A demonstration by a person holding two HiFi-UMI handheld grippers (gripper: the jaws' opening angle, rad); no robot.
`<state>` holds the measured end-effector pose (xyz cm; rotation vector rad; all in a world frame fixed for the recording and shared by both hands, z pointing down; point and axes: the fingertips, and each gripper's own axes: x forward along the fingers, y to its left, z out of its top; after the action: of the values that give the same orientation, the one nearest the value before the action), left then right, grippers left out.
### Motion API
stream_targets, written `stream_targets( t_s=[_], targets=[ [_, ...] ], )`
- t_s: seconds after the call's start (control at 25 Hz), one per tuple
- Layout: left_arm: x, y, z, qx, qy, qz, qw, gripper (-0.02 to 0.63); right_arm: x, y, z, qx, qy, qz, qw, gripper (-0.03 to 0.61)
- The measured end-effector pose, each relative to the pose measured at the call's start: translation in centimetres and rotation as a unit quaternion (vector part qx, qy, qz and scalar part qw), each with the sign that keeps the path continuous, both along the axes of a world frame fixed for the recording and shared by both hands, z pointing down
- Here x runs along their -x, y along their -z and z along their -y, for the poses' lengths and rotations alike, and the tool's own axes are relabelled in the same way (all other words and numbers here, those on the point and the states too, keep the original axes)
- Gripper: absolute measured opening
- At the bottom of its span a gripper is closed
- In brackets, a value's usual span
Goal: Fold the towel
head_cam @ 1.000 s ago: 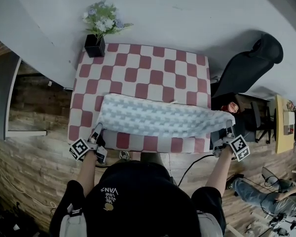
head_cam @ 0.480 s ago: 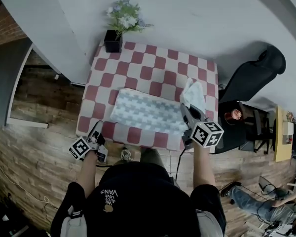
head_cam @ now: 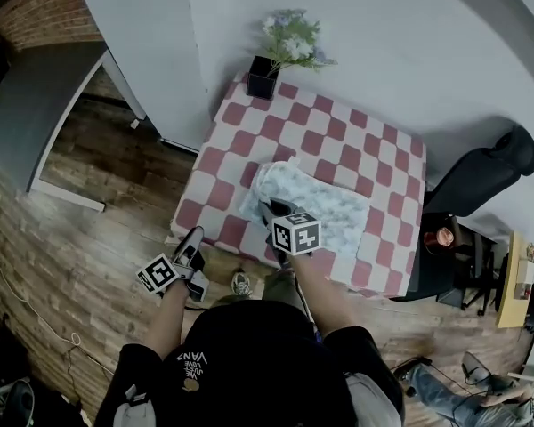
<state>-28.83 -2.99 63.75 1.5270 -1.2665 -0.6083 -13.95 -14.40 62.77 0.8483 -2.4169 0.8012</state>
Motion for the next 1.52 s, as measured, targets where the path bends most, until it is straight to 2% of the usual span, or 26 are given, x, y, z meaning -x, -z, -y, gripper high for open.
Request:
stream_targets(
  t_s=[0.12,0.2,0.4,0.48,0.68,0.88,1.0,1.08,1.24,1.32,1.44,1.52],
  targets=[
    [0.8,-0.4,-1.0,0.001,-0.001,-0.001,1.0000,0.124,1.3,-2.0,-1.1,-0.018,0.018,-0.059,0.998,0.023],
    [0.9,-0.6,-1.2,0.001,-0.011,0.001,0.9999,0.124,1.7,-2.7,-1.5,-0.022,0.021,-0.080,0.996,0.027],
    [-0.4,-0.5,-0.1,-0.005,-0.046,0.007,0.9989,0.138,2.7,-2.7,-2.6,-0.020,0.037,-0.064,0.997,0.153],
    [-1.4,-0.3,0.7,-0.010,-0.062,0.009,0.9980,0.140,2.6,-2.0,-2.8,-0.023,0.032,-0.047,0.998,0.168],
    [-4.3,0.7,3.3,-0.021,-0.114,0.039,0.9924,0.169,-1.0,2.0,-2.1,-0.055,-0.035,0.020,0.998,0.178],
    [-7.1,0.8,6.3,-0.007,-0.143,0.078,0.9866,0.252,-10.3,4.3,-1.5,-0.092,-0.137,-0.010,0.986,0.178],
    [-8.4,0.1,7.9,0.013,-0.143,0.103,0.9843,0.292,-17.5,4.2,-1.8,-0.084,-0.218,-0.018,0.972,0.178],
    [-8.9,-0.7,8.7,0.034,-0.134,0.125,0.9825,0.321,-22.2,3.5,-2.2,-0.058,-0.275,-0.009,0.960,0.178],
    [-9.2,-2.4,9.8,0.075,-0.113,0.164,0.9771,0.345,-29.6,0.7,-3.6,0.031,-0.376,0.066,0.924,0.178],
    [-9.4,-3.1,10.3,0.089,-0.108,0.162,0.9768,0.345,-31.6,-1.1,-4.0,0.086,-0.408,0.125,0.900,0.198],
    [-9.7,-3.7,10.5,0.105,-0.107,0.159,0.9759,0.345,-32.7,-2.6,-4.2,0.147,-0.427,0.211,0.867,0.235],
    [-9.7,-3.7,10.8,0.110,-0.108,0.164,0.9743,0.345,-32.5,-3.3,-4.3,0.171,-0.422,0.242,0.857,0.236]
  ],
)
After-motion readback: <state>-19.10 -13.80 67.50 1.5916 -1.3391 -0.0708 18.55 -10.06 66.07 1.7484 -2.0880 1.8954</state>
